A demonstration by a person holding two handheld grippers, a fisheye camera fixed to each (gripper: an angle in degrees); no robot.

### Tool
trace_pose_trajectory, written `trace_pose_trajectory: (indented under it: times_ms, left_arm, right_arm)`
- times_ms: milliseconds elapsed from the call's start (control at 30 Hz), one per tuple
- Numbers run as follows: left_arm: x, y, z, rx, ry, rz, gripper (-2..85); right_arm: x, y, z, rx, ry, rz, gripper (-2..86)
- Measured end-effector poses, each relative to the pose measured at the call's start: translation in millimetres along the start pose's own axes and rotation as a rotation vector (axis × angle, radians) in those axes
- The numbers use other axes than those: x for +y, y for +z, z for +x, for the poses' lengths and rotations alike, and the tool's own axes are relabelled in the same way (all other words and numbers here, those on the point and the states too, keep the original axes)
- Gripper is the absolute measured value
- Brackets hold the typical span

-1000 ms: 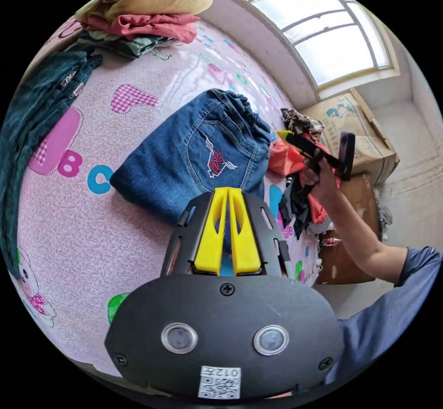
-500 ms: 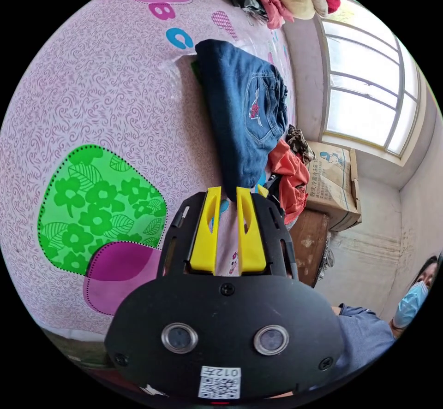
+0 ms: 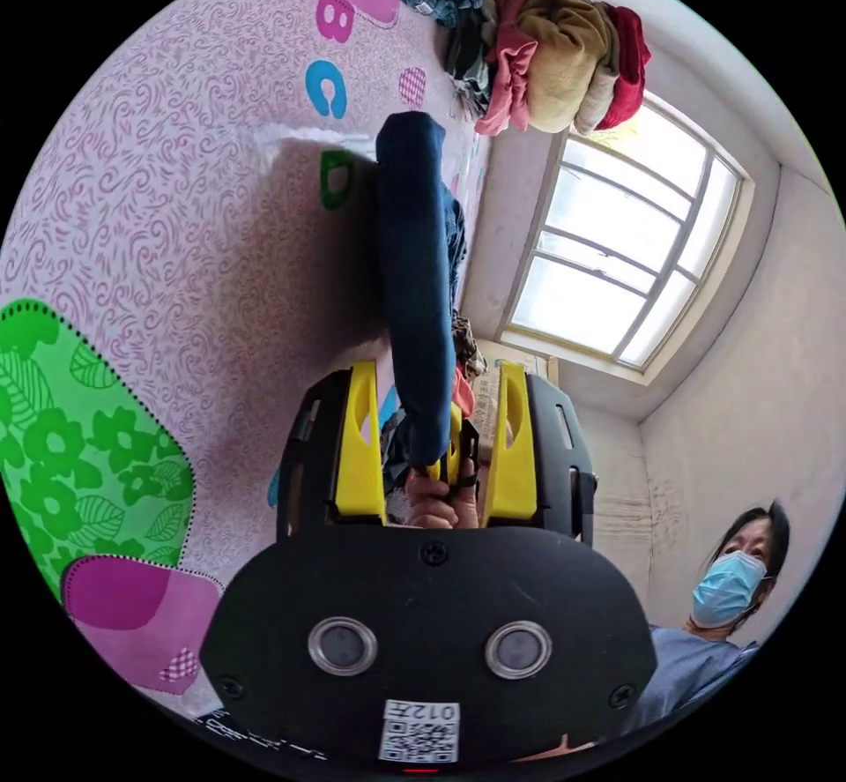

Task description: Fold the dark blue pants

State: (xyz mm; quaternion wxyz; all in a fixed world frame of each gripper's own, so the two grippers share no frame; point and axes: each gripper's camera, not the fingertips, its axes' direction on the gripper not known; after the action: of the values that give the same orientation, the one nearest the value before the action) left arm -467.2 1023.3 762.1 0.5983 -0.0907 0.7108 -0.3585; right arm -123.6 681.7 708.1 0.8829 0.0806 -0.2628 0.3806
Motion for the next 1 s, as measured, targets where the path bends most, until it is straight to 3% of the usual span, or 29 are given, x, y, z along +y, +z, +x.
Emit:
trace_pose_trajectory:
  times_ms: [200,400,633,1000]
  left_arm:
    - [-31,6,0,-0.038,-0.031,0.014,13.2]
    - [-55,8,21,-0.116,0.010,-0.084,8.9]
    - [-61,-16,76,-0.062,-0.081,-0.100,8.6]
    - [-62,-28,124,-0.124,-0.076,-0.198,9.1]
  right_arm:
    - [13,13,-16,-0.046,-0.029,-0.001,2.6]
    - [5,0,-24,0.090,-0.055,-0.023,9.8]
    - [-43,-40,11,-0.202,0.153,0.167,23.3]
    - [-165,-14,-43,-0.265,0.214,0.273,22.9]
